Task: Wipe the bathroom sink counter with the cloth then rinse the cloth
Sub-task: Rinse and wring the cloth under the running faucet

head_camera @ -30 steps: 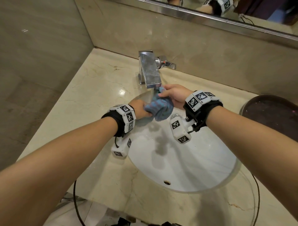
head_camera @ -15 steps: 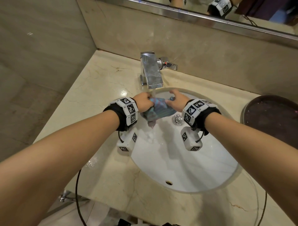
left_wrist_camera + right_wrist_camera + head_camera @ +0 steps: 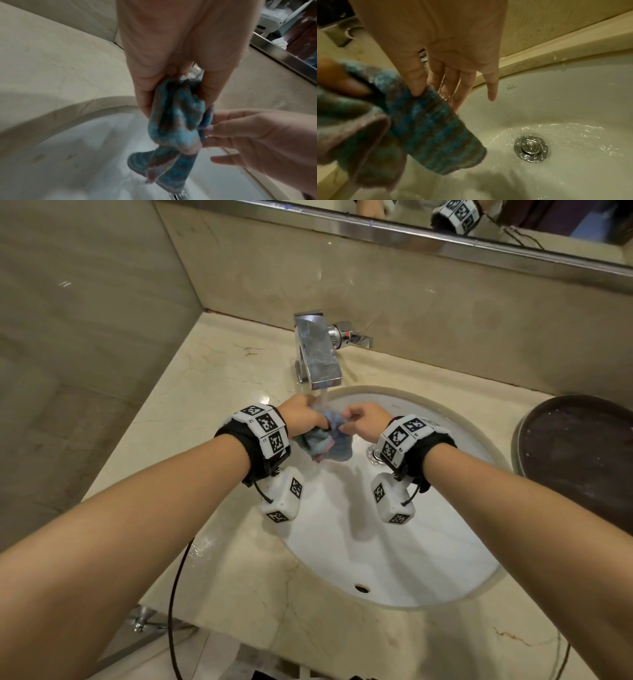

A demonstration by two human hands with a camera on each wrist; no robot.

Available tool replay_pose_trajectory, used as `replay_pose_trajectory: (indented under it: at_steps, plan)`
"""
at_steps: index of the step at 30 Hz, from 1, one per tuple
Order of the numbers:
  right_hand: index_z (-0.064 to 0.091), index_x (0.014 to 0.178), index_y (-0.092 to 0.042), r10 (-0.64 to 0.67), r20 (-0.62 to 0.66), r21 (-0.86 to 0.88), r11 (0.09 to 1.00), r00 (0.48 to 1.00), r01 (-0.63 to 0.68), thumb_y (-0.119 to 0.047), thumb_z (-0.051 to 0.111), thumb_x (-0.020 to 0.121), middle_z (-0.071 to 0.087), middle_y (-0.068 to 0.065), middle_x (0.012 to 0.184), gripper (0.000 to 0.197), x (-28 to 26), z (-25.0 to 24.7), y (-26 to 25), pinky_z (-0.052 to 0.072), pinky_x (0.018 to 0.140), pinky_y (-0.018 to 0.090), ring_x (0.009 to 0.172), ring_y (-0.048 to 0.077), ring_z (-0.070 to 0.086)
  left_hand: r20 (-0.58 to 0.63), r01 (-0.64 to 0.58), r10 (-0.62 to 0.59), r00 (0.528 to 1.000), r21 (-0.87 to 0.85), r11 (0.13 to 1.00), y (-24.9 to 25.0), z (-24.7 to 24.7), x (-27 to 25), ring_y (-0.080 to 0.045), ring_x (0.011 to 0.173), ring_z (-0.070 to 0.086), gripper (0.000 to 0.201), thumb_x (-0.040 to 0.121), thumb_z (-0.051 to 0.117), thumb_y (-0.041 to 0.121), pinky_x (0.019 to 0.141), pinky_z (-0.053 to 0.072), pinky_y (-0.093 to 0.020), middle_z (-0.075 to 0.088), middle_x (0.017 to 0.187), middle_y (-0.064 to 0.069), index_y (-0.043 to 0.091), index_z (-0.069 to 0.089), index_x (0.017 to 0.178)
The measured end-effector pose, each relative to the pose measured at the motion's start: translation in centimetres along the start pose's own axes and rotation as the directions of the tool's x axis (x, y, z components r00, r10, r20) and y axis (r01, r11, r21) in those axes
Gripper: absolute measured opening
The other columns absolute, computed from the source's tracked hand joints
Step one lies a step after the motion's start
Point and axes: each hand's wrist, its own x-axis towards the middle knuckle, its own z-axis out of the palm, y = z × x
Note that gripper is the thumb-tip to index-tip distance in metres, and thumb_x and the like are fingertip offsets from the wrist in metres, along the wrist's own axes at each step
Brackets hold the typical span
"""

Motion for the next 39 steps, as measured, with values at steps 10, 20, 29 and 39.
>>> replay_pose_trajectory:
  at_steps: [10,20,29,39]
  plan:
    - [0.037,0.141,-0.012,-0.042,-0.464,0.136,0.984,0.885,0.118,-0.001,0.045,0.09,0.051,0.007,0.132,0.053,0.8,-4.6,-3.0,0.044,0.086,0.027,0.1,0.022,0.055,0.015,0.017,-0.018,1.0,0.01,1.0,-1.1,0.3,-0.1,-0.018,0.093,0.053,0.04,0.079,0.06,-0.003,0.082,0.047,-0.027,0.056,0.092,-0.004,0.004,0.058,0.119]
    - [0.059,0.123,-0.008,-0.098,-0.448,0.196,0.959,0.889,0.204,0.01,0.039,0.087,0.057,-0.001,0.099,0.045,1.1,-4.3,-3.3,0.041,0.068,0.02,0.088,0.015,0.051,0.009,0.004,-0.004,1.0,0.037,0.999,-0.9,-0.4,-0.8,-0.019,0.093,0.053,0.04,0.08,0.059,-0.003,0.079,0.049,-0.027,0.054,0.098,-0.005,0.005,0.057,0.119]
    - [-0.003,0.151,-0.022,-0.044,-0.005,0.022,0.999,0.999,0.045,0.005,0.058,0.083,0.048,0.011,0.136,0.096,-2.2,-1.3,-1.6,0.049,0.068,0.024,0.091,0.022,0.06,0.042,-0.057,0.06,0.997,-0.066,0.996,0.7,-0.4,-2.0,-0.008,0.065,0.044,0.024,0.083,0.055,-0.005,0.062,0.042,-0.016,0.044,0.072,0.004,0.018,0.05,0.08]
    - [0.066,0.105,-0.004,-0.035,0.051,-0.141,0.989,0.998,0.042,-0.009,0.069,0.078,0.061,0.008,0.09,0.027,-3.8,2.9,0.4,0.045,0.07,0.023,0.087,0.02,0.056,0.088,-0.058,0.079,0.993,-0.222,0.973,-0.8,-0.2,-3.6,-0.025,0.097,0.057,0.027,0.081,0.057,-0.004,0.085,0.051,-0.037,0.056,0.101,-0.01,0.023,0.056,0.085]
